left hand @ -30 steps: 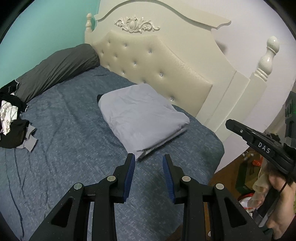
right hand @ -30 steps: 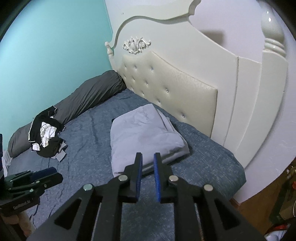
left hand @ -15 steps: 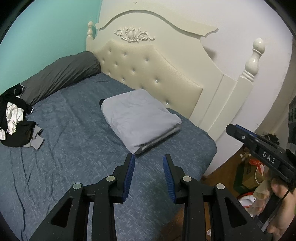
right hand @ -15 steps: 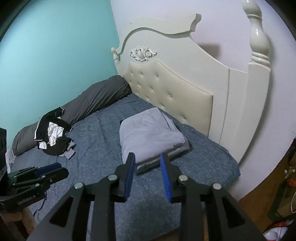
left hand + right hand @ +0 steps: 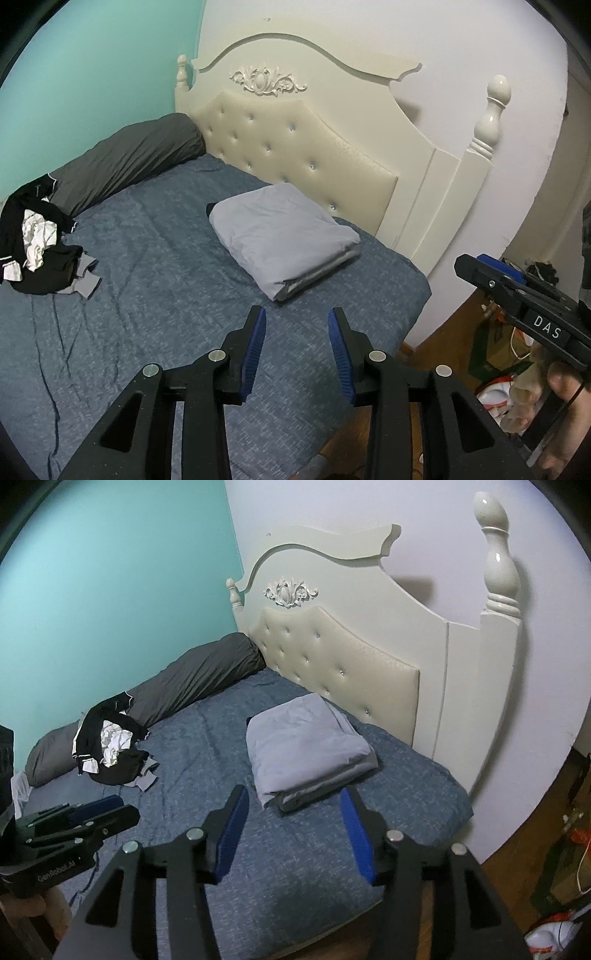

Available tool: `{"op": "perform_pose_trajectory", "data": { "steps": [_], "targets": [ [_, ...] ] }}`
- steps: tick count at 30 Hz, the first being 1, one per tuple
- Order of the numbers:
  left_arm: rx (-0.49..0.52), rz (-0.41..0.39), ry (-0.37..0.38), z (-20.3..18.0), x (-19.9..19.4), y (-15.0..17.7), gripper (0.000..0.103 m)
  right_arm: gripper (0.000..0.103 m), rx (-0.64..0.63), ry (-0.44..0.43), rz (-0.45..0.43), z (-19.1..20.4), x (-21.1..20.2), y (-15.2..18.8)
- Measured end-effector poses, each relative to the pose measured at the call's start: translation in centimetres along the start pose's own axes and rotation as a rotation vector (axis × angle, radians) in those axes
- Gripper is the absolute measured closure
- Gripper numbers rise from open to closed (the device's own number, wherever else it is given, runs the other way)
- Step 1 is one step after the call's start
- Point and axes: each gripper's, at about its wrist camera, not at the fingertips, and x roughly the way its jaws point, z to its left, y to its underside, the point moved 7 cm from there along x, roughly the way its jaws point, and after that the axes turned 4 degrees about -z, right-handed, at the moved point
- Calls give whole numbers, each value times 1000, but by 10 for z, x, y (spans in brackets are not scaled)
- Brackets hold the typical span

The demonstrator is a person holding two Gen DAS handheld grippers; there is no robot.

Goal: Fold clothes

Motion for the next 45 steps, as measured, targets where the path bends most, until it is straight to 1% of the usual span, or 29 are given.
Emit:
{"op": "perform_pose_trajectory", "data": {
  "steps": [1, 3, 7, 12, 15, 19, 23, 27, 30, 33, 40, 43, 44, 45],
  "targets": [
    [0, -1, 0, 0, -2, 1, 62, 48, 6, 2, 2, 0, -2, 2],
    [-2, -4, 4, 1, -7, 4, 59, 42, 20, 7, 3, -1, -6, 6],
    [-3, -9, 11, 3, -17, 10, 57, 41, 30, 15, -4, 0, -19, 12],
    [8, -22, 12, 2, -29, 16, 52, 36, 34, 23, -3, 5, -30, 18],
    [14, -30, 11, 2, -36, 20, 52, 34, 23, 28, -2, 9, -36, 25],
    [16, -37, 11, 4, -44, 23, 51, 32, 36, 9, 10, 13, -43, 34],
    [17, -45, 8, 7, -53, 27, 46, 32, 35, 8, 17, 17, -51, 42],
    [18, -53, 6, 9, -62, 30, 44, 30, 38, 4, 14, 21, -60, 46],
    [19, -59, 5, 10, -68, 33, 40, 27, 32, 11, 3, 25, -67, 48],
    [22, -65, 2, 12, -74, 36, 37, 27, 30, 12, 0, 29, -73, 51],
    [24, -70, 0, 14, -82, 42, 35, 26, 17, 31, -8, 34, -84, 60],
    [29, -73, 0, 14, -83, 44, 32, 26, 11, 36, -17, 34, -88, 63],
    [33, -76, -3, 14, -84, 45, 31, 26, 5, 39, -21, 35, -90, 64],
    [36, -77, -5, 15, -84, 46, 31, 23, 4, 41, -24, 36, -91, 65]
  ]
}}
